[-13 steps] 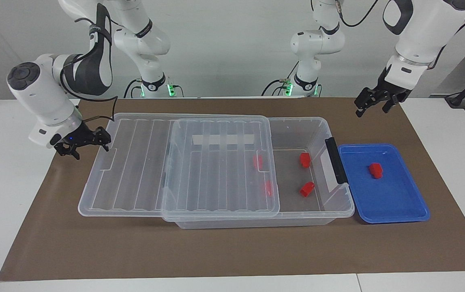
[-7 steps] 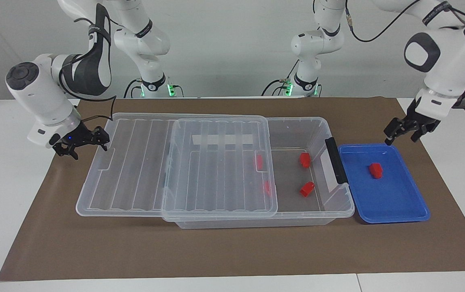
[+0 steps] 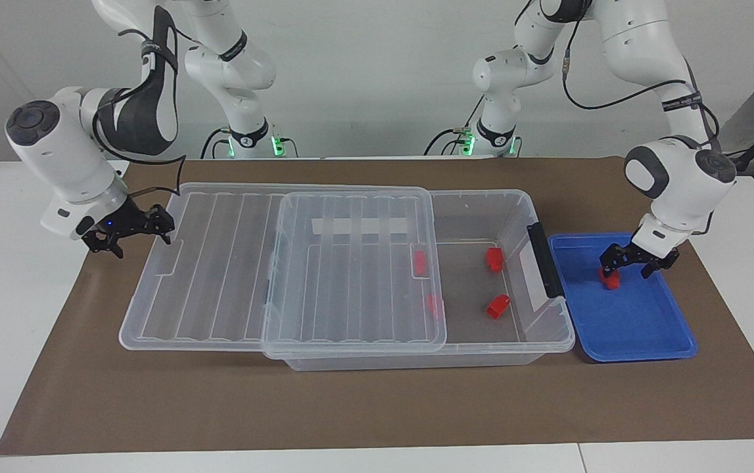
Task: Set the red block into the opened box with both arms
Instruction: 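Lower the left gripper onto the red block and grasp it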
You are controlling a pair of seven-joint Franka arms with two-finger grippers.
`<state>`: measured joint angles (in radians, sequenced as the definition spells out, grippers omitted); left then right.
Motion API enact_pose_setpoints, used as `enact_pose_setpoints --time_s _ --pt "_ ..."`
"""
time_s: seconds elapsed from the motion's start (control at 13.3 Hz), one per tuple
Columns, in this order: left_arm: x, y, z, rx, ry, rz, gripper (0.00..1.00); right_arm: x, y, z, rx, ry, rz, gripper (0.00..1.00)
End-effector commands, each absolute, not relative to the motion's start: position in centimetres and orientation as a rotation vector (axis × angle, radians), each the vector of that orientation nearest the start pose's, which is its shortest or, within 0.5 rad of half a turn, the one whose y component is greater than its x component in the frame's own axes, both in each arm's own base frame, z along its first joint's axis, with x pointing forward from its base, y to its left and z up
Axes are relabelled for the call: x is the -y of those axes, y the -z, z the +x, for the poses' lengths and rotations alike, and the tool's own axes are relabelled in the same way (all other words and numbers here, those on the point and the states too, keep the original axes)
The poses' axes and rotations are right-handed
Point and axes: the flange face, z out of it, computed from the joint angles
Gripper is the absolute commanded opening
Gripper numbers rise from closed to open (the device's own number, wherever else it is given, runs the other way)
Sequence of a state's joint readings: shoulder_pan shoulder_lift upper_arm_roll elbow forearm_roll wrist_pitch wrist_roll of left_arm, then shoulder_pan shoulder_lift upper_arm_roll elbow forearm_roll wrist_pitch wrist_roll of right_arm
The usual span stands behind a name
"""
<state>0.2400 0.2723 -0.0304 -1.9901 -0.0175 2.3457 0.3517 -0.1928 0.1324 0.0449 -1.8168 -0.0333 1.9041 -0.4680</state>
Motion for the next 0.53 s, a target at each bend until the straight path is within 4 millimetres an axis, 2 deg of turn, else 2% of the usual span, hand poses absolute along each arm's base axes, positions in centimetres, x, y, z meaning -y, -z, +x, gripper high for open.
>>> enact_pose_setpoints --time_s 0.0,0.23,0.38,0.45 --pt "-12.5 -33.5 59.1 -0.221 0.153 -3.129 1.0 9.7 -46.9 58.0 0.554 -0.079 -3.12 1.0" --pt "-12.1 -31.1 57.8 -0.223 0.177 -3.122 1.0 8.8 -49.3 58.0 0.403 -0.003 -3.159 1.0" --pt "-12.0 -30.7 57.5 -0.225 0.179 -3.121 1.0 8.4 -50.7 57.8 0.25 0.034 -3.177 1.0" --pt "-12.0 -30.7 57.5 -0.223 0.173 -3.123 0.83 7.6 -51.0 57.8 0.184 0.049 -3.183 1.0"
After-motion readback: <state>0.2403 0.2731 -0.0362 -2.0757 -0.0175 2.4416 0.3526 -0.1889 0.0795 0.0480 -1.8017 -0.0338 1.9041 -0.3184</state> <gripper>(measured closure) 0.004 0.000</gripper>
